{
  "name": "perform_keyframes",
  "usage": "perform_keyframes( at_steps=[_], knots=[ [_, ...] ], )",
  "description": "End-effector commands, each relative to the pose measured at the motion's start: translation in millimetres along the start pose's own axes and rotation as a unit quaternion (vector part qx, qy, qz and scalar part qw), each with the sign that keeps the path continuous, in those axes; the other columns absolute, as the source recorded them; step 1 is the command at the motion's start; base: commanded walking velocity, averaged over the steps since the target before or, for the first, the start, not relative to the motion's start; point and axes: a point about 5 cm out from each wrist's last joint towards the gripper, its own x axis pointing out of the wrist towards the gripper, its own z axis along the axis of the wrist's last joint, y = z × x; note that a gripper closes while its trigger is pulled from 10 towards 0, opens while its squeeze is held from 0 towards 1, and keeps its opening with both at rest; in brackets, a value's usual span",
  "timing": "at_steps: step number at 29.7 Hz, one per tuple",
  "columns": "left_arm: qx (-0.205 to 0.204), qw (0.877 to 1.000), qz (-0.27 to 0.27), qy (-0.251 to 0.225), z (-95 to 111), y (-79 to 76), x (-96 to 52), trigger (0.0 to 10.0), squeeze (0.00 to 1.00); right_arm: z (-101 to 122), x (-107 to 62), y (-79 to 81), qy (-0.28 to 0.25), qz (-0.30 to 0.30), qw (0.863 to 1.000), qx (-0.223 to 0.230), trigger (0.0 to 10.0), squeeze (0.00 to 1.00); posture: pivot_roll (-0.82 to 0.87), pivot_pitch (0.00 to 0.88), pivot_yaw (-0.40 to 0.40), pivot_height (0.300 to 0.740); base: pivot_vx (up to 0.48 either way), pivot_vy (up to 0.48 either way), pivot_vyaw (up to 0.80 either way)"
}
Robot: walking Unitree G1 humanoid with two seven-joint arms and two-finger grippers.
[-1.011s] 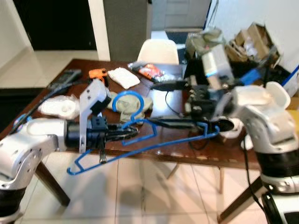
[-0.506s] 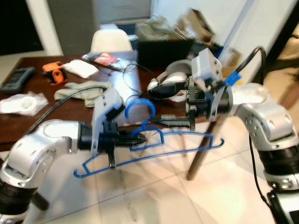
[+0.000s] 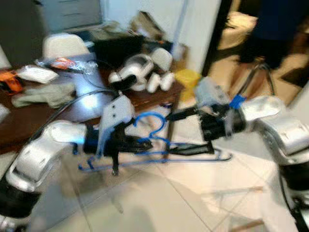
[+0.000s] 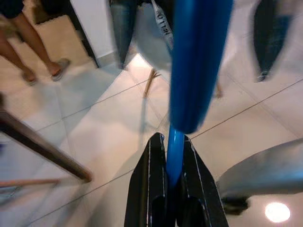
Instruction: Hang hanger
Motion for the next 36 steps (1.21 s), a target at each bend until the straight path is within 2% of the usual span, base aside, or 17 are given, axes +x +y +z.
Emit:
perform_keyframes(
  at_steps=[1,5,17,18,20,21,31,36],
  knots=[
    [0.030,1.000,-0.002,0.004,4,2.4,0.5,10.0,0.00,1,3.3,2.0,0.004,0.011,1.000,0.001,10.0,0.00,0.01,0.000,0.011,0.740,0.000,0.000,0.00],
    [0.067,0.998,-0.007,-0.004,8,5.6,5.0,10.0,0.00,-7,10.1,6.0,0.035,0.023,0.999,0.008,10.0,0.00,0.00,0.000,0.013,0.740,0.000,0.000,0.00],
    [0.082,0.996,-0.032,-0.016,9,2.5,11.7,10.0,0.00,-18,20.1,1.6,0.073,-0.007,0.997,0.018,10.0,0.00,-0.01,0.000,0.016,0.740,0.000,0.000,0.00],
    [0.086,0.995,-0.038,-0.015,6,1.8,12.5,10.0,0.00,-19,20.8,-0.5,0.076,-0.016,0.997,0.020,2.5,0.00,-0.01,0.000,0.017,0.740,0.000,0.000,0.00],
    [0.086,0.995,-0.038,-0.015,6,1.8,12.5,10.0,0.00,-19,20.8,-0.5,0.076,-0.016,0.997,0.020,2.5,0.00,-0.01,0.000,0.017,0.740,0.000,0.000,0.00],
    [0.089,0.995,-0.042,-0.014,4,1.3,13.0,10.0,0.00,-20,21.0,-1.6,0.078,-0.020,0.997,0.022,0.0,0.00,-0.01,0.000,0.017,0.740,0.000,0.000,0.00],
    [0.093,0.994,-0.050,-0.009,-2,-2.4,15.7,10.0,0.00,-19,19.4,-3.4,0.082,-0.027,0.996,0.023,0.0,0.00,-0.01,0.000,0.015,0.740,0.000,0.000,0.00],
    [0.108,0.993,-0.045,0.003,-8,-3.2,17.9,10.0,0.00,-20,18.8,-4.5,0.084,-0.031,0.996,0.026,0.0,0.00,-0.01,0.000,0.015,0.740,0.000,0.000,0.00]
  ],
)
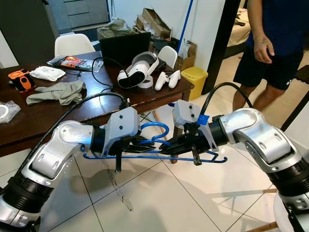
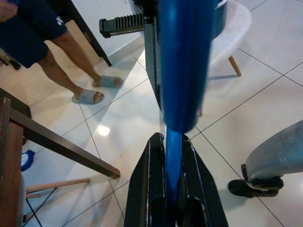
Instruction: Hang hanger
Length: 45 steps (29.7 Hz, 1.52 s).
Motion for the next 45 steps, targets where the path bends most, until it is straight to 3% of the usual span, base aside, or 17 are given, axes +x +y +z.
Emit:
perform_keyframes(
  at_steps=[1,5,6,11,12,17,22,27,32,33,35,36,39,40,41,42,45],
  knots=[
    [0.011,1.000,-0.015,0.007,-4,-6.3,6.0,10.0,0.00,2,-2.0,-3.5,0.007,-0.011,1.000,0.000,0.0,0.00,-0.01,0.000,0.015,0.740,0.000,0.000,0.00],
    [-0.009,1.000,-0.018,0.012,-8,-6.8,7.3,10.0,0.00,1,-1.5,-4.9,0.008,-0.018,1.000,0.001,0.0,0.00,-0.01,0.000,0.015,0.740,0.000,0.000,0.00],
    [-0.052,0.998,-0.027,0.006,-9,-7.3,7.6,10.0,0.76,0,-0.8,-6.6,0.009,-0.026,1.000,0.003,0.0,0.00,-0.01,0.000,0.016,0.740,0.000,0.000,0.00],
    [-0.060,0.998,-0.029,0.003,-9,-7.4,7.7,10.0,0.76,0,-0.6,-6.9,0.009,-0.028,1.000,0.004,0.0,0.00,-0.01,0.000,0.016,0.740,0.000,0.000,0.00],
    [-0.074,0.997,-0.018,-0.006,-10,-4.3,5.0,10.0,1.00,-4,-0.4,-9.1,0.015,-0.036,0.999,0.010,0.0,0.00,-0.01,0.000,0.015,0.740,0.000,0.000,0.00],
    [-0.103,0.994,0.020,-0.019,-20,4.2,-6.9,10.0,1.00,-22,-1.4,-13.4,0.041,-0.053,0.997,0.034,0.0,0.00,-0.01,0.000,0.018,0.740,0.000,0.000,0.00],
    [-0.136,0.986,0.101,-0.006,-42,17.6,-35.8,10.0,1.00,-78,-13.2,-14.5,0.145,-0.080,0.982,0.086,0.0,0.00,-0.01,0.000,0.016,0.740,0.000,0.000,0.00],
    [-0.173,0.962,0.209,0.022,-70,25.5,-61.9,10.0,1.00,-164,-34.2,5.9,0.336,-0.089,0.925,0.153,0.0,0.00,0.00,0.000,0.009,0.740,0.000,0.000,0.00],
    [-0.198,0.949,0.242,0.029,-82,24.7,-63.5,10.0,1.00,-186,-37.2,13.1,0.369,-0.102,0.906,0.178,0.0,0.00,0.00,0.000,0.005,0.740,0.000,0.000,0.00],
    [-0.227,0.931,0.282,0.048,-101,20.0,-62.5,10.0,1.00,-207,-37.1,20.6,0.390,-0.132,0.888,0.206,9.8,0.00,0.00,0.000,0.004,0.740,0.000,0.000,0.00],
    [-0.227,0.931,0.282,0.048,-101,20.0,-62.5,10.0,1.00,-207,-37.1,20.6,0.390,-0.132,0.888,0.206,9.8,0.00,0.00,0.000,0.004,0.740,0.000,0.000,0.00],
    [-0.287,0.897,0.327,0.076,-129,9.3,-58.3,10.0,1.00,-228,-31.7,31.2,0.393,-0.163,0.872,0.241,9.0,0.00,0.00,0.000,0.003,0.740,0.000,0.000,0.00],
    [-0.287,0.897,0.327,0.076,-129,9.3,-58.3,10.0,1.00,-228,-31.7,31.2,0.393,-0.163,0.872,0.241,9.0,0.00,0.00,0.000,0.003,0.740,0.000,0.000,0.00],
    [-0.374,0.845,0.360,0.130,-169,-22.1,-46.7,10.0,0.00,-249,-17.5,47.3,0.366,-0.217,0.852,0.305,10.0,0.00,0.00,0.000,0.004,0.740,0.000,0.000,0.00],
    [-0.374,0.845,0.360,0.130,-169,-22.1,-46.7,10.0,0.00,-249,-17.5,47.3,0.366,-0.217,0.852,0.305,10.0,0.00,0.00,0.000,0.004,0.740,0.000,0.000,0.00],
    [-0.456,0.784,0.374,0.196,-204,-66.3,-33.7,10.0,0.00,-264,2.5,65.1,0.320,-0.270,0.826,0.377,10.0,0.00,-0.01,0.000,0.006,0.740,0.000,0.000,-0.65],
    [-0.456,0.784,0.374,0.196,-204,-66.3,-33.7,10.0,0.00,-264,2.5,65.1,0.320,-0.270,0.826,0.377,10.0,0.00,-0.01,0.000,0.006,0.740,0.000,0.000,-0.65]
  ],
)
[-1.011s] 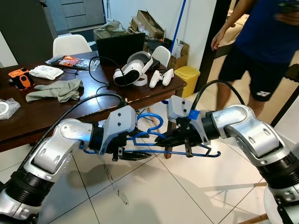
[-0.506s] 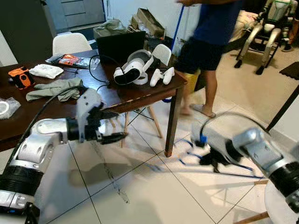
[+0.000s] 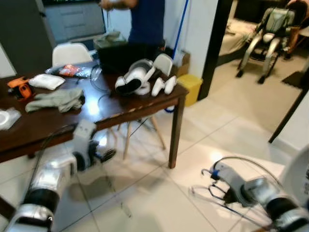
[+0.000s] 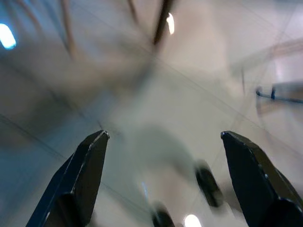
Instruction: Hang hanger
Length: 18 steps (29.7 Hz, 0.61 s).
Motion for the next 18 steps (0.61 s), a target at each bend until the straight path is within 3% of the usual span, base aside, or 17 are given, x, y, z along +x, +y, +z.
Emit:
perform_keyframes(
  at_steps=[1,2,3,6,7,8,9,10,11,13,18],
  knots=[
    [-0.027,0.996,0.048,0.066,-33,-2.4,2.3,10.0,0.00,-15,8.5,4.9,-0.026,-0.031,0.993,0.110,10.0,0.00,-0.01,0.000,0.009,0.740,0.000,0.000,-0.69],
    [-0.027,0.996,0.048,0.066,-33,-2.4,2.3,10.0,0.00,-15,8.5,4.9,-0.026,-0.031,0.993,0.110,10.0,0.00,-0.01,0.000,0.009,0.740,0.000,0.000,-0.69],
    [-0.021,0.987,0.062,0.149,-70,-15.2,2.4,10.0,0.00,-27,21.1,20.7,-0.047,-0.052,0.974,0.215,10.0,0.00,0.00,0.000,0.011,0.740,0.000,0.000,-0.70],
    [-0.021,0.987,0.062,0.149,-70,-15.2,2.4,10.0,0.00,-27,21.1,20.7,-0.047,-0.052,0.974,0.215,10.0,0.00,0.00,0.000,0.011,0.740,0.000,0.000,-0.70],
    [0.002,0.977,0.056,0.205,-90,-27.7,2.9,10.0,0.00,-36,27.6,30.0,-0.042,-0.072,0.965,0.250,10.0,0.00,0.00,0.000,0.012,0.740,0.000,0.000,-0.71],
    [0.002,0.977,0.056,0.205,-90,-27.7,2.9,10.0,0.00,-36,27.6,30.0,-0.042,-0.072,0.965,0.250,10.0,0.00,0.00,0.000,0.012,0.740,0.000,0.000,-0.71],
    [0.042,0.967,0.038,0.250,-105,-38.6,2.4,10.0,0.00,-44,30.7,34.9,-0.023,-0.089,0.965,0.246,10.0,0.00,-0.01,0.000,0.013,0.740,0.000,0.000,-0.72],
    [0.042,0.967,0.038,0.250,-105,-38.6,2.4,10.0,0.00,-44,30.7,34.9,-0.023,-0.089,0.965,0.246,10.0,0.00,-0.01,0.000,0.013,0.740,0.000,0.000,-0.72],
    [0.077,0.958,0.027,0.275,-112,-45.2,2.7,10.0,0.00,-50,31.8,36.7,-0.003,-0.103,0.971,0.215,10.0,0.00,-0.01,0.000,0.013,0.740,0.000,0.000,-0.72],
    [0.098,0.954,0.020,0.283,-114,-48.8,3.5,10.0,0.00,-54,32.4,37.8,0.008,-0.110,0.974,0.199,10.0,0.00,-0.01,0.000,0.010,0.740,0.000,0.000,-0.72],
    [0.110,0.952,0.021,0.284,-116,-51.7,4.6,10.0,0.00,-58,33.5,39.7,0.016,-0.120,0.974,0.190,10.0,0.00,0.00,0.000,0.004,0.740,0.000,0.000,-0.72]
  ],
)
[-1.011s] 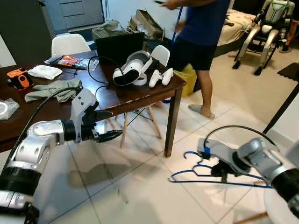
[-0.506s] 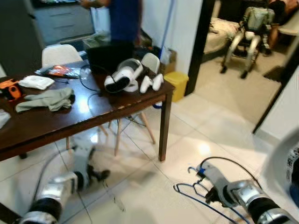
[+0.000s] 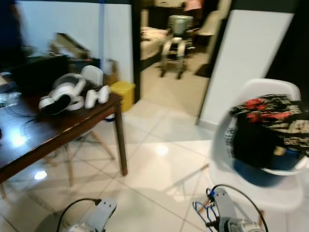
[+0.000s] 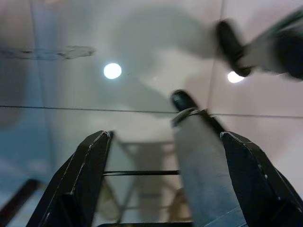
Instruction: Hang hanger
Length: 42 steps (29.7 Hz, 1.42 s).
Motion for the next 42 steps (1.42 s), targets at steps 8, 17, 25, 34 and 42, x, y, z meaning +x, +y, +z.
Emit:
perform_keyframes(
  at_steps=[8,17,25,34,42],
  knots=[
    [0.028,1.000,0.011,0.004,-2,-7.7,3.7,10.0,0.00,-4,1.9,3.8,-0.002,-0.017,0.999,-0.028,10.0,0.00,-0.01,0.000,-0.001,0.740,0.000,0.000,-0.72],
    [0.050,0.999,0.013,0.007,-1,-11.3,5.1,10.0,0.00,-3,2.3,4.0,-0.007,-0.032,0.999,-0.032,10.0,0.00,-0.01,0.000,0.004,0.740,0.000,0.000,-0.72],
    [0.054,0.998,0.013,0.006,-1,-10.7,5.0,10.0,0.00,-2,2.4,4.2,-0.010,-0.034,0.999,-0.036,10.0,0.00,-0.01,0.000,0.002,0.740,0.000,0.000,-0.72],
    [0.053,0.998,0.014,0.003,0,-10.1,4.9,10.0,0.00,-2,2.6,4.8,-0.012,-0.035,0.999,-0.039,10.0,0.00,-0.01,0.000,0.005,0.740,0.000,0.000,-0.72],
    [0.047,0.999,0.023,-0.001,-1,-7.0,4.2,10.0,0.00,-2,2.7,5.4,-0.013,-0.034,0.999,-0.040,10.0,0.00,-0.01,0.000,0.007,0.740,0.000,0.000,-0.72]
  ],
)
